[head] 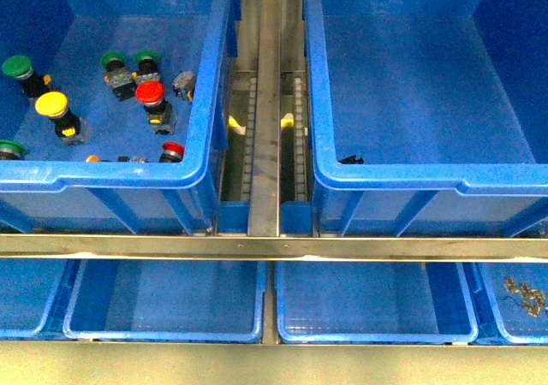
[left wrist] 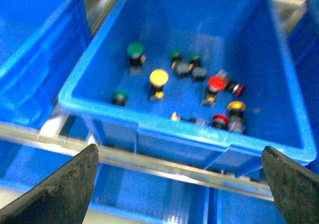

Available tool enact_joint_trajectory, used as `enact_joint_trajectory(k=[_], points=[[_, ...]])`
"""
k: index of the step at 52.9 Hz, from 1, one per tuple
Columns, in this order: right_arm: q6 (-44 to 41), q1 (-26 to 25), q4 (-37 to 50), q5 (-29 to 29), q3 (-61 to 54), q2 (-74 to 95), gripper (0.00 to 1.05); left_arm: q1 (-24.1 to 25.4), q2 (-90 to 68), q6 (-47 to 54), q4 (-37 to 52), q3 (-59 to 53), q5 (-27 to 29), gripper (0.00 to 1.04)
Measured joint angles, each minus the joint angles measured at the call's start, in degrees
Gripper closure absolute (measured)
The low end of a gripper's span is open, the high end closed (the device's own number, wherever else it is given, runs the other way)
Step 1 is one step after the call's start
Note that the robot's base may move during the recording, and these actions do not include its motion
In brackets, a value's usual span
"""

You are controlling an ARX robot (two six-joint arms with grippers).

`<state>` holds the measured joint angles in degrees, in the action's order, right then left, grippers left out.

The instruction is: Pick red and yellow buttons and place in box

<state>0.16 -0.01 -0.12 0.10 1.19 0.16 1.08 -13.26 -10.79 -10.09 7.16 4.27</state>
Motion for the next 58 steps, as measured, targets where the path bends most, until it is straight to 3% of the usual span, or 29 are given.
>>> enact_joint_trajectory(k=[8,16,23,35,45,58], points=[[0.0,0.0,0.0,-0.09,0.0,0.0,0.07,11.08,-24.96,1.36,13.75,10.08,-15.02,0.08],[0.0,0.0,0.0,-0.11,0.0,0.0,0.07,14.73,-44.68,16.44,17.7,19.61,-28.61,0.08],[0.0,0.0,0.0,-0.09,0.0,-0.02,0.07,14.14,-60.78,26.1,18.49,27.17,-29.24,0.08],[0.0,0.0,0.0,-0.09,0.0,-0.02,0.07,6.58,-86.68,32.87,14.05,48.04,-29.31,0.08],[0.0,0.0,0.0,-0.11,0.0,-0.02,0.07,3.06,-96.52,36.65,11.41,56.39,-29.57,0.08],[0.0,0.0,0.0,-0.11,0.0,-0.02,0.07,3.26,-107.86,41.24,9.01,65.92,-28.39,0.08]])
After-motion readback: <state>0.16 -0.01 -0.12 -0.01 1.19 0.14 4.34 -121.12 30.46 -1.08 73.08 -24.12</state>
